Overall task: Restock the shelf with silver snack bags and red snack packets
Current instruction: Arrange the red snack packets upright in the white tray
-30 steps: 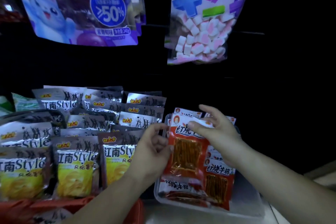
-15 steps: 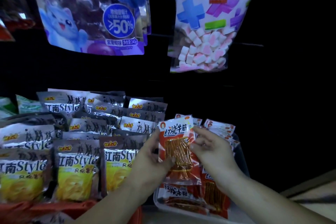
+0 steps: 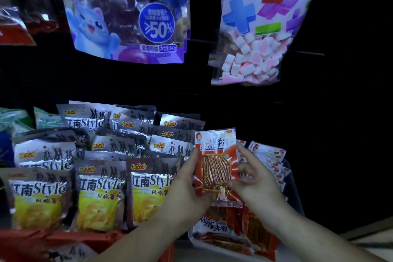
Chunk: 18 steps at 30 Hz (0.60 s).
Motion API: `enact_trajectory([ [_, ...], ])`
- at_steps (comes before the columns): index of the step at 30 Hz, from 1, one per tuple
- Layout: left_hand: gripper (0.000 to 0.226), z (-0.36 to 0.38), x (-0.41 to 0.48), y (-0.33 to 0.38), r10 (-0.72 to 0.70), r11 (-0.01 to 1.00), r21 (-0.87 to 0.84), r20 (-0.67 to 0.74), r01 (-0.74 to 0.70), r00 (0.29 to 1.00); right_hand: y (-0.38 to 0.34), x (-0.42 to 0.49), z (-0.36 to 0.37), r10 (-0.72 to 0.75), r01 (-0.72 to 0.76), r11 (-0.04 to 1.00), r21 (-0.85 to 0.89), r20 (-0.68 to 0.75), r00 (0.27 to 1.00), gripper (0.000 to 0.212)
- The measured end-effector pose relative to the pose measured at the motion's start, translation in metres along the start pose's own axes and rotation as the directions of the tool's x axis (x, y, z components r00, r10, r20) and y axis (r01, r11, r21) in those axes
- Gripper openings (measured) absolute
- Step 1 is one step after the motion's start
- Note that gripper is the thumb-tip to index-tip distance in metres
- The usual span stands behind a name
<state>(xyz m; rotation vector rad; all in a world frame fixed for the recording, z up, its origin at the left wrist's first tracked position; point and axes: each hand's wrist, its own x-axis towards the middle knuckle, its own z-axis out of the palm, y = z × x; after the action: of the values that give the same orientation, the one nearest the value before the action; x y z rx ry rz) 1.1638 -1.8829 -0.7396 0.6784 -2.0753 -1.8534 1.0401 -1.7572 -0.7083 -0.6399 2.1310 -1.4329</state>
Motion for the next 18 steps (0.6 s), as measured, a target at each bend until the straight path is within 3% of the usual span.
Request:
enact_trajectory([
  [1, 0.109, -0.001, -0.001, 0.000, 0.033, 0.989, 0.146, -0.047, -0.026, 0.998, 0.000, 0.000, 0.000, -0.009, 0.009, 1.000, -0.004, -0.009, 1.000, 0.088],
  [3, 0.096, -0.003, -0.002, -0.001, 0.178, 0.856, 0.511, -0.148, -0.079, 0.973, -0.001, -0.001, 0.002, -0.030, 0.030, 1.000, 0.004, 0.000, 1.000, 0.085],
  [5, 0.078, -0.003, -0.002, -0.001, 0.255, 0.832, 0.537, -0.150, -0.138, 0.955, -0.002, -0.001, 0.003, -0.049, 0.048, 0.998, 0.028, 0.042, 0.998, 0.082],
  [7, 0.068, 0.000, -0.004, 0.010, 0.178, 0.929, 0.352, -0.142, -0.118, 0.974, -0.005, -0.002, 0.003, -0.074, 0.070, 0.997, 0.043, 0.109, 0.991, 0.074],
  [9, 0.056, 0.004, -0.005, 0.022, 0.011, 0.998, 0.057, -0.074, -0.007, 0.997, -0.009, -0.004, 0.003, -0.076, 0.065, 0.996, 0.060, 0.195, 0.978, 0.066],
  [10, 0.044, 0.006, -0.004, 0.025, -0.035, 0.993, -0.114, -0.036, 0.031, 0.999, -0.011, -0.005, 0.003, -0.063, 0.044, 0.996, 0.081, 0.248, 0.967, 0.062],
  [12, 0.038, 0.008, -0.003, 0.028, -0.069, 0.966, -0.250, -0.031, 0.059, 0.997, -0.014, -0.006, 0.002, -0.048, 0.013, 0.993, 0.118, 0.301, 0.952, 0.052],
  [15, 0.041, 0.006, -0.002, 0.029, -0.139, 0.923, -0.368, -0.036, 0.116, 0.990, -0.013, 0.001, -0.001, -0.075, 0.066, 0.992, 0.106, 0.087, 0.993, 0.036],
  [18, 0.040, 0.004, -0.002, 0.028, -0.168, 0.874, -0.460, 0.018, 0.158, 0.986, -0.008, 0.007, -0.004, -0.044, 0.040, 0.997, 0.067, 0.066, 0.997, 0.056],
])
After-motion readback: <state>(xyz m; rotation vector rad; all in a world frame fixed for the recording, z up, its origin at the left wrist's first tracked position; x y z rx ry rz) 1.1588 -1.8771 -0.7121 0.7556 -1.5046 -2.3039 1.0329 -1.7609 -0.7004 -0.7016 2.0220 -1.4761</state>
